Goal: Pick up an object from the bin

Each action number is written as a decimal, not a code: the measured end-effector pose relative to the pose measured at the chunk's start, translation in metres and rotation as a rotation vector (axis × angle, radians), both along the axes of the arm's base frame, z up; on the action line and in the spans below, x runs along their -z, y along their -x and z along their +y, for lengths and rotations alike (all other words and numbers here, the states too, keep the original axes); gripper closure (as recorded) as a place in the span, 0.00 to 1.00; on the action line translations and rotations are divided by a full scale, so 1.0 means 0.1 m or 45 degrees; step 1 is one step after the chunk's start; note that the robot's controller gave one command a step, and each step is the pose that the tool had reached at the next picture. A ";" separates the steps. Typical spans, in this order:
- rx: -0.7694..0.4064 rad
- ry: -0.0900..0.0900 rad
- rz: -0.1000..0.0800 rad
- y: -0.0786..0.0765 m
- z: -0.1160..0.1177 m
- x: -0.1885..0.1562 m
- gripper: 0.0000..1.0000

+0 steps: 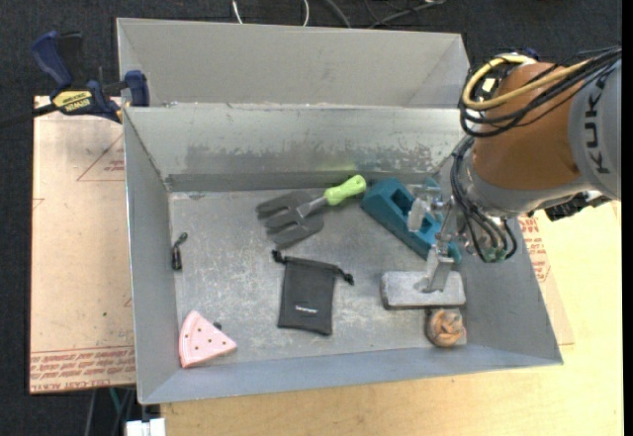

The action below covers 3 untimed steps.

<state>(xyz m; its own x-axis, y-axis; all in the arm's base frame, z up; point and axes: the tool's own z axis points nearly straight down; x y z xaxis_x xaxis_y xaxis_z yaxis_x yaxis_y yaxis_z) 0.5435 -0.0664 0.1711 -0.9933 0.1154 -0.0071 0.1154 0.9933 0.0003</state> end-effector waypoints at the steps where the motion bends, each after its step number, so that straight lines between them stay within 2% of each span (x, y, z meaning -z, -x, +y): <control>1: -0.098 0.000 0.009 0.10 0.30 0.32 0.00; 2: -0.014 -0.004 0.009 -0.18 1.02 0.37 0.00; 3: -0.119 -0.002 0.002 -0.30 1.31 0.95 0.00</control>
Offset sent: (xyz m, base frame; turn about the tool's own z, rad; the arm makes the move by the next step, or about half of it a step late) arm 0.0204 0.1081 -0.0380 -0.0098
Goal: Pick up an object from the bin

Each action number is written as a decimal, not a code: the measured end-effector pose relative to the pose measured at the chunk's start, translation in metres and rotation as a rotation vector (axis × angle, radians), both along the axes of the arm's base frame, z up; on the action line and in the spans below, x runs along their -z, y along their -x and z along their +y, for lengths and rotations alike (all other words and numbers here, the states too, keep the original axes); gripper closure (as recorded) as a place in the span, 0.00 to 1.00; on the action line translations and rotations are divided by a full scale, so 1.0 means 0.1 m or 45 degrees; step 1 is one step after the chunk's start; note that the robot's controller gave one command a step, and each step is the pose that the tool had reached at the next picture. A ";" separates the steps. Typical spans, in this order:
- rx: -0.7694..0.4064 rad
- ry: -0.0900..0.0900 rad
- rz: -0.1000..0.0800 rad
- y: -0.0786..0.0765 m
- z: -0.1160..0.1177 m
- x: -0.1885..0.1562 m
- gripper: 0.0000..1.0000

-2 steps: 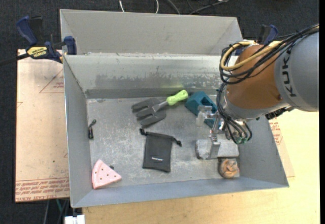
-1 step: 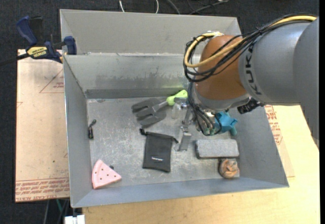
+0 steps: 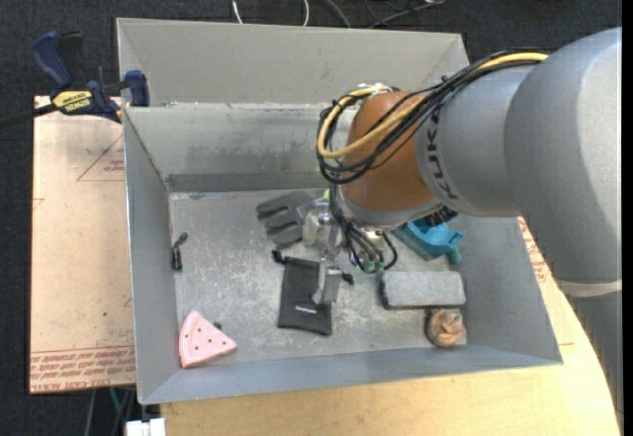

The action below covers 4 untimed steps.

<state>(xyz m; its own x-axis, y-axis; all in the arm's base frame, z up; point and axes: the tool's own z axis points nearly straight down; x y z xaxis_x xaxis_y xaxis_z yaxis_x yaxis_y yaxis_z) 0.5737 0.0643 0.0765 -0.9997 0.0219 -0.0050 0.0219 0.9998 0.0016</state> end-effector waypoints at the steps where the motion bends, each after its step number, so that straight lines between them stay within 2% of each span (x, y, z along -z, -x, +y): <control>1: 0.053 -0.008 -0.007 0.45 0.14 0.06 1.00; 2: 0.053 -0.008 -0.005 0.45 0.14 0.06 1.00; 3: 0.077 -0.008 -0.002 0.38 0.01 -0.77 1.00; 4: 0.072 -0.009 -0.004 0.30 -0.02 -1.30 1.00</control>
Offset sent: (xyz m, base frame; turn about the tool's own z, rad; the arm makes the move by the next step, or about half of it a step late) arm 0.0000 0.0000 0.0000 0.0000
